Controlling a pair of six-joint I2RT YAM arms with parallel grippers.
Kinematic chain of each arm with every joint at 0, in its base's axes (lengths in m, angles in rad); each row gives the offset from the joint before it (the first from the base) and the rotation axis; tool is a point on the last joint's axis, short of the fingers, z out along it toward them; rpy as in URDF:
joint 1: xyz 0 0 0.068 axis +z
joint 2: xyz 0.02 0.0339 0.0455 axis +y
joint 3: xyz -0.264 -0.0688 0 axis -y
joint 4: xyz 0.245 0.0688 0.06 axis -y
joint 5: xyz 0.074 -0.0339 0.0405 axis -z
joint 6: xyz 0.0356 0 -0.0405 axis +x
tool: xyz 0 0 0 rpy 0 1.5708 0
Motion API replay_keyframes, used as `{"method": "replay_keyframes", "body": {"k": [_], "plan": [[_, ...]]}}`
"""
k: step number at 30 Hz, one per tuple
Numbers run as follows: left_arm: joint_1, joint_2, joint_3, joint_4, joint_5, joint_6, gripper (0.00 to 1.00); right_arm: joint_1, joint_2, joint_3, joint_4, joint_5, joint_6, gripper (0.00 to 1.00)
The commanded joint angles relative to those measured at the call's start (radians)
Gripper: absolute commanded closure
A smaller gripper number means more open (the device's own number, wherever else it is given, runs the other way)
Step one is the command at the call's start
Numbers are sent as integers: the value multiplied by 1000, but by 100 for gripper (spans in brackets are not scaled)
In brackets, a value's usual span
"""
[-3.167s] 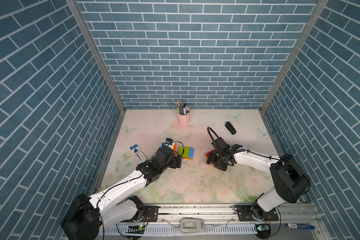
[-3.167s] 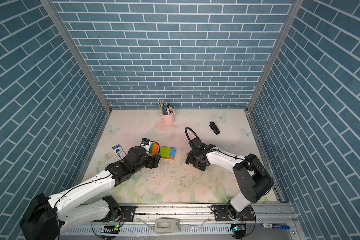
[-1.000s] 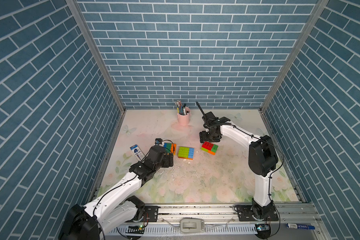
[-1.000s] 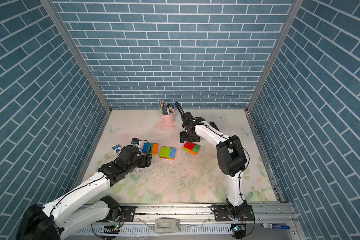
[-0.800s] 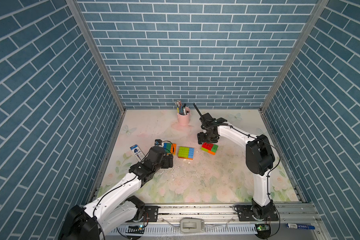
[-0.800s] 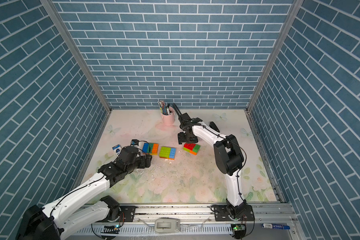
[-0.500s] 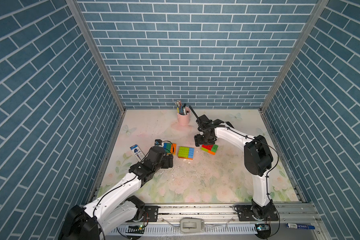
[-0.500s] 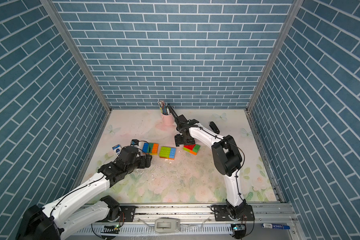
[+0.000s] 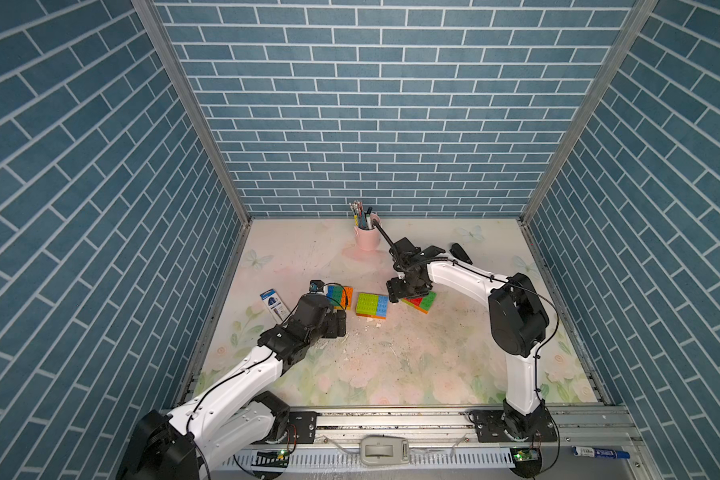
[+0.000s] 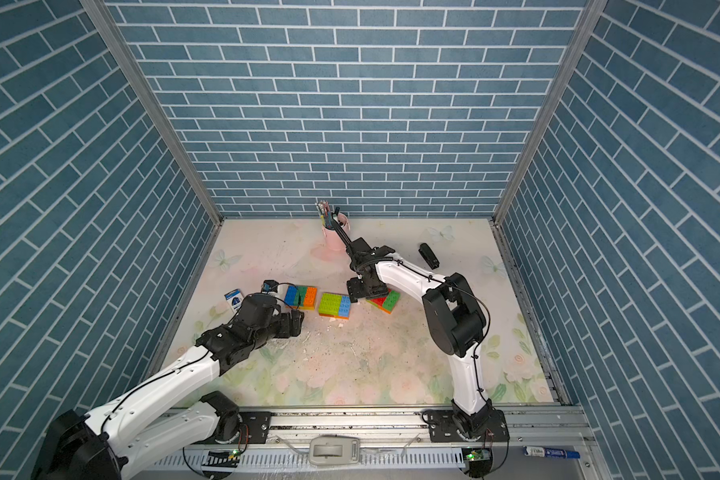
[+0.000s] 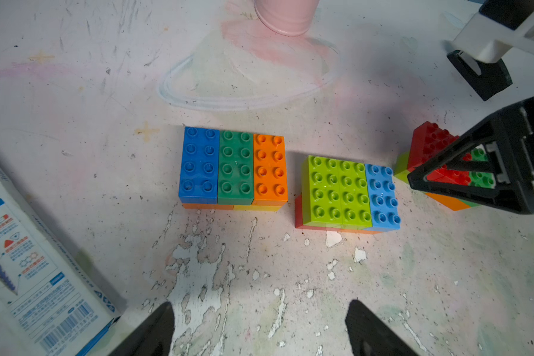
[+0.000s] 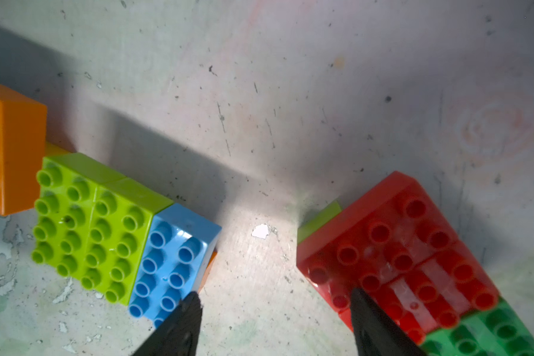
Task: Assemble a rectangle with lego
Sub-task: Adjust the lego brick at the center of the board.
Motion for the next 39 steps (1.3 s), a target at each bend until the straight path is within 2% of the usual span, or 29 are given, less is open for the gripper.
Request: {"method": "replay_keyframes", "body": {"k": [1,8,15,18,21,25,29,31,34,39], "plan": [[7,-17,-4,-25,-3,-1,11,13,-17,-50,-40,-37,1,24],[7,-16,2,-26,-2,-1,11,19,-65,-130,-51,-62,-26,25],[6,-24,6,-35,-5,-2,11,39,-125,-200,-104,-72,-112,25],[7,-25,5,-31,-3,-4,11,41,-144,-199,-124,-47,-146,24],[6,-23,9,-36,-1,-8,11,39,-202,-160,-137,-37,-124,22],[5,-24,21,-52,-6,3,11,39,-295,-163,-199,56,33,19],[2,-1,35,-51,-13,23,12,39,-441,-325,-177,109,355,15],[-16,17,43,-42,-14,27,12,26,-505,-403,-136,111,465,12],[-59,60,64,-16,-21,34,12,-27,-550,-497,-26,37,527,10],[-107,123,86,6,-13,40,12,-116,-516,-587,140,-80,554,8]]}}
